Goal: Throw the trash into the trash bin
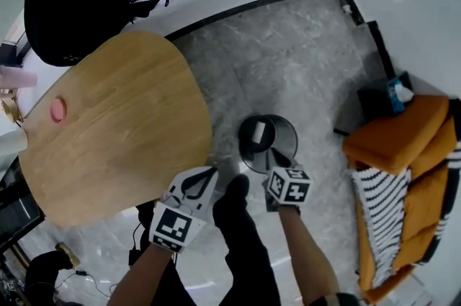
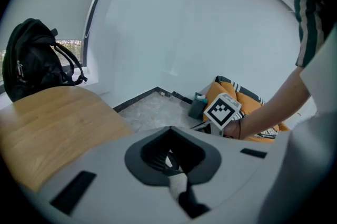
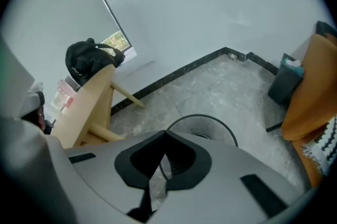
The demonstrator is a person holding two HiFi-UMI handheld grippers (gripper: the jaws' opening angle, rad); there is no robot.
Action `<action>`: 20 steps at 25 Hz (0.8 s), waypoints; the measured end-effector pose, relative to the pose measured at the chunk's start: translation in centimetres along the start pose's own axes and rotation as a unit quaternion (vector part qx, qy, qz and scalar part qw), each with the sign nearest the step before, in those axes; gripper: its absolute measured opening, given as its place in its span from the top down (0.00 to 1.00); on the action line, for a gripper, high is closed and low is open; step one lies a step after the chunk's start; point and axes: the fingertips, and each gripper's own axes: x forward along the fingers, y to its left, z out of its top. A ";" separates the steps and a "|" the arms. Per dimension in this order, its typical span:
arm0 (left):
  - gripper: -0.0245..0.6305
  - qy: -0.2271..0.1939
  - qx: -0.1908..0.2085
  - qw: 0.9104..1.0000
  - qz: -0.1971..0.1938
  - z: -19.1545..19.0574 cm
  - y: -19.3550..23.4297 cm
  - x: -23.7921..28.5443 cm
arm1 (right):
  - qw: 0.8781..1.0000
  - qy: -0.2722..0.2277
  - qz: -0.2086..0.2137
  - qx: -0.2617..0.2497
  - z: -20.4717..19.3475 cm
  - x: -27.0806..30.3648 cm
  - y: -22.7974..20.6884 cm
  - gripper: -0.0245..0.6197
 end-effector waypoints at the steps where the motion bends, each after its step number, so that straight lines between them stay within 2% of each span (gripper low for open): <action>1: 0.97 -0.004 -0.005 1.000 0.003 0.0 0.5 -0.9 | 1.000 -0.010 0.007 -0.004 0.7 -0.6 1.2 0.96; 6: 0.96 -0.031 -0.045 0.998 0.020 0.4 3.2 -5.7 | 0.998 -0.047 0.030 -0.037 3.4 -4.0 7.7 0.96; 13: 0.96 -0.049 -0.061 0.996 0.052 -1.0 7.8 -13.2 | 0.990 -0.073 0.061 -0.099 4.5 -7.0 17.6 0.96; 20: 0.97 -0.069 -0.080 0.990 0.094 -2.9 12.5 -19.8 | 0.980 -0.081 0.106 -0.148 4.7 -6.8 28.1 0.96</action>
